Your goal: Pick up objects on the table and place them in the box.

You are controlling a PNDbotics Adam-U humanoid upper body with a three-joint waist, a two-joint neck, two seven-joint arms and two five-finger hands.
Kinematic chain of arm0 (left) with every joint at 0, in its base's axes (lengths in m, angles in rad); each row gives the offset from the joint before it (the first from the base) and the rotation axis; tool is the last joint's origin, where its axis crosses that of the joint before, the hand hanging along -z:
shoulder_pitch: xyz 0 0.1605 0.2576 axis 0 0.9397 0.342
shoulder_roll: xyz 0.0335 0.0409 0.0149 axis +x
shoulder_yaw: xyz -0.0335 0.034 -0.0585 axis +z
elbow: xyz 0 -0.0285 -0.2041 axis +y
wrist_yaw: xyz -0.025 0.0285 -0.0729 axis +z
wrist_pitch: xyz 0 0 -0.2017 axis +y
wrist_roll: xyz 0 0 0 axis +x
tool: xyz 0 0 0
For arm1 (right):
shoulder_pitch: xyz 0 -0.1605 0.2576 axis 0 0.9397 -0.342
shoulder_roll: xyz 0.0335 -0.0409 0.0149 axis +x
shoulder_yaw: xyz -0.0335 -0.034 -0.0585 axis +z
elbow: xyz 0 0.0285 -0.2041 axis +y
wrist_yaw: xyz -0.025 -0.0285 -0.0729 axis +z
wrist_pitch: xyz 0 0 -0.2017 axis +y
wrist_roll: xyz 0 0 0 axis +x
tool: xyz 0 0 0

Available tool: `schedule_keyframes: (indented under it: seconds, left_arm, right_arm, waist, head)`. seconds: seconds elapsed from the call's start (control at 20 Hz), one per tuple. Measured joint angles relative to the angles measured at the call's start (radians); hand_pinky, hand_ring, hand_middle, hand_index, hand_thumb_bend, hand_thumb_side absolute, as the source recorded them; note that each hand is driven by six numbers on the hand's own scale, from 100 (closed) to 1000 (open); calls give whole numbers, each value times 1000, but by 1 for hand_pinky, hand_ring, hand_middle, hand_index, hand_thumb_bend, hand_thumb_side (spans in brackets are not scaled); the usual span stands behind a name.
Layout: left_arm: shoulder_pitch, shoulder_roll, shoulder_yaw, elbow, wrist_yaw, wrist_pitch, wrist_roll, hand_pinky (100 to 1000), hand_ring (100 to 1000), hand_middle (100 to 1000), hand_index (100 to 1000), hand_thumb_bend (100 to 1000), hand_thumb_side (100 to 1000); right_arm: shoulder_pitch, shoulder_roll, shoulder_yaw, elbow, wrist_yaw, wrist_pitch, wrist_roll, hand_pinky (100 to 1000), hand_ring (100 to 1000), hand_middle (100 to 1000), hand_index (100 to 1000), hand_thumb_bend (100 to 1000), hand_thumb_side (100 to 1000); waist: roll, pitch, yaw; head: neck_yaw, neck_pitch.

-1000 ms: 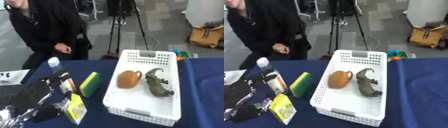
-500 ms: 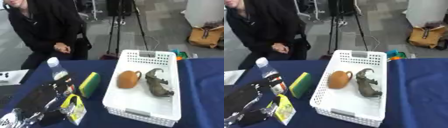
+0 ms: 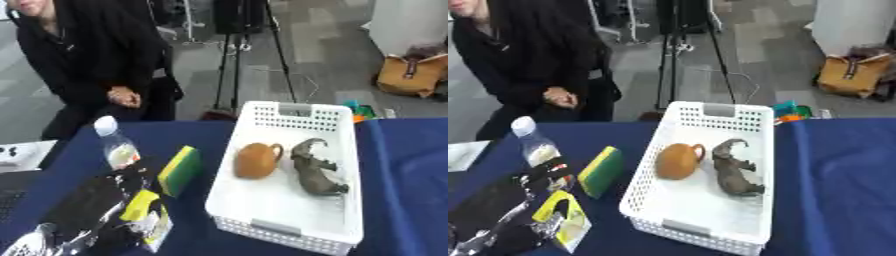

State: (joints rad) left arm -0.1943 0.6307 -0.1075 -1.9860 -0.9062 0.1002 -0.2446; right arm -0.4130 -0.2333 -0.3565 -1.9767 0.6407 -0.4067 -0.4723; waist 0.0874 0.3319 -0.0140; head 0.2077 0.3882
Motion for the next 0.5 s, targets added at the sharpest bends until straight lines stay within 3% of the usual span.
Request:
schedule_keyframes:
  seconds: [0.1, 0.5]
  left_arm:
    - [2, 0, 0, 0, -1, 6, -13, 714, 861, 1000, 1000, 100, 1000]
    - [10, -11, -6, 0, -43, 41, -71, 731, 881, 1000, 1000, 100, 1000]
  right_arm:
    - [0, 0, 0, 0, 0, -1, 1, 414, 388, 320, 467, 100, 928]
    - [-1, 0, 0, 0, -3, -2, 3, 413, 388, 321, 466, 100, 955]
  waist:
    - [-2, 1, 0]
    - [-5, 7, -4]
  head:
    - [1, -3]
    - [1, -8]
